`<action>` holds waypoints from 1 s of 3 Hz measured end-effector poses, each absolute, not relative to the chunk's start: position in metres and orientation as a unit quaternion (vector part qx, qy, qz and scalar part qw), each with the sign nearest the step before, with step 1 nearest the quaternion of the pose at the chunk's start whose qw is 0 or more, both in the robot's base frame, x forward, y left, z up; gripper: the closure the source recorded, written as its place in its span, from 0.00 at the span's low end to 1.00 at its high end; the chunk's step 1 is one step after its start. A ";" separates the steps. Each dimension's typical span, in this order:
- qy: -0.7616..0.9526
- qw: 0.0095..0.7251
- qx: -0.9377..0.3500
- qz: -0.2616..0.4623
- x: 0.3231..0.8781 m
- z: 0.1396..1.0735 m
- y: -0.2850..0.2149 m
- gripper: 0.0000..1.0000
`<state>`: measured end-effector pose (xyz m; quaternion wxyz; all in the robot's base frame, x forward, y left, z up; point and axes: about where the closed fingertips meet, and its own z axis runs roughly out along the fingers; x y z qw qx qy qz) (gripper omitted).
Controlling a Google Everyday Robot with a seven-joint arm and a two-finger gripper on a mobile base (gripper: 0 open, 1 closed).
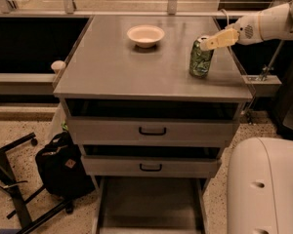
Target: Place green can into bottom drawer
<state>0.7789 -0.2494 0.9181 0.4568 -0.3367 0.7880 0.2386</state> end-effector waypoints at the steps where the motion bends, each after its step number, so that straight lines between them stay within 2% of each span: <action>1: 0.786 0.459 -0.341 0.236 0.779 0.921 -0.247 0.00; 3: 0.800 0.438 -0.329 0.245 0.777 0.910 -0.246 0.00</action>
Offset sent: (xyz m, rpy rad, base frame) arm -0.0343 0.0025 -0.0139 -0.0308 0.1040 -0.0164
